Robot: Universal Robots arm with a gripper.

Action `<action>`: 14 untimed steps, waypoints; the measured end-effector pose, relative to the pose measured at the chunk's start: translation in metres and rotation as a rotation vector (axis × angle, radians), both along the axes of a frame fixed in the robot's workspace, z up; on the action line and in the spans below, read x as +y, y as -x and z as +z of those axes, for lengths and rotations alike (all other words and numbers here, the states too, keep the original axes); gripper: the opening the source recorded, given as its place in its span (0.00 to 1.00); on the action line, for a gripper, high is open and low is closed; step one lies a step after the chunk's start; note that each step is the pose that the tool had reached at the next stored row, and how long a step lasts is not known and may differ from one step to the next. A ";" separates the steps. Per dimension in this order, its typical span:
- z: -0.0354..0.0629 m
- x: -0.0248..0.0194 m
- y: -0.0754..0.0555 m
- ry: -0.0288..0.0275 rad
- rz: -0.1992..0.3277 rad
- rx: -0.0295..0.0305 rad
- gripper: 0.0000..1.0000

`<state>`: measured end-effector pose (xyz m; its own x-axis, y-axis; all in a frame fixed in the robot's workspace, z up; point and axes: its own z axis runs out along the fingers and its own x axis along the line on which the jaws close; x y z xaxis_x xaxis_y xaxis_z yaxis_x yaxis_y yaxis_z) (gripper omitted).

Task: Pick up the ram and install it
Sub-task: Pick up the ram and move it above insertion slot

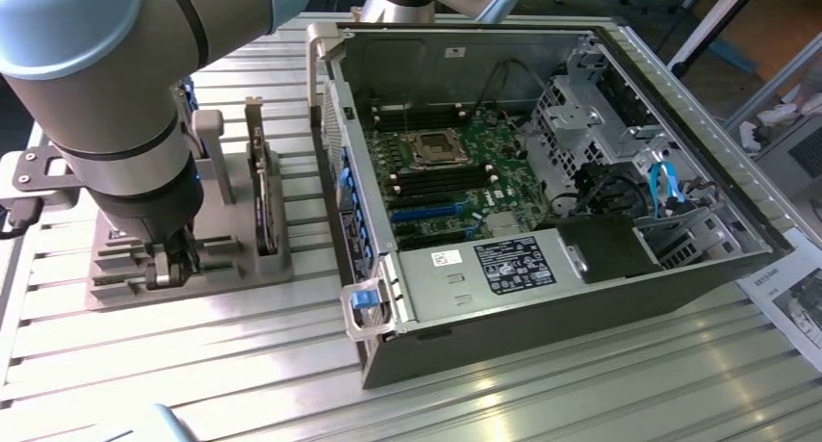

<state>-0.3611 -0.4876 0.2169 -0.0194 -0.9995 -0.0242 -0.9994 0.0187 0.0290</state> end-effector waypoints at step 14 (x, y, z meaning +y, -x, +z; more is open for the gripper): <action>0.0274 0.0000 0.000 -0.0002 0.000 -0.0001 0.12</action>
<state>-0.3611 -0.4876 0.2443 -0.0194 -0.9995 -0.0244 -0.9994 0.0187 0.0289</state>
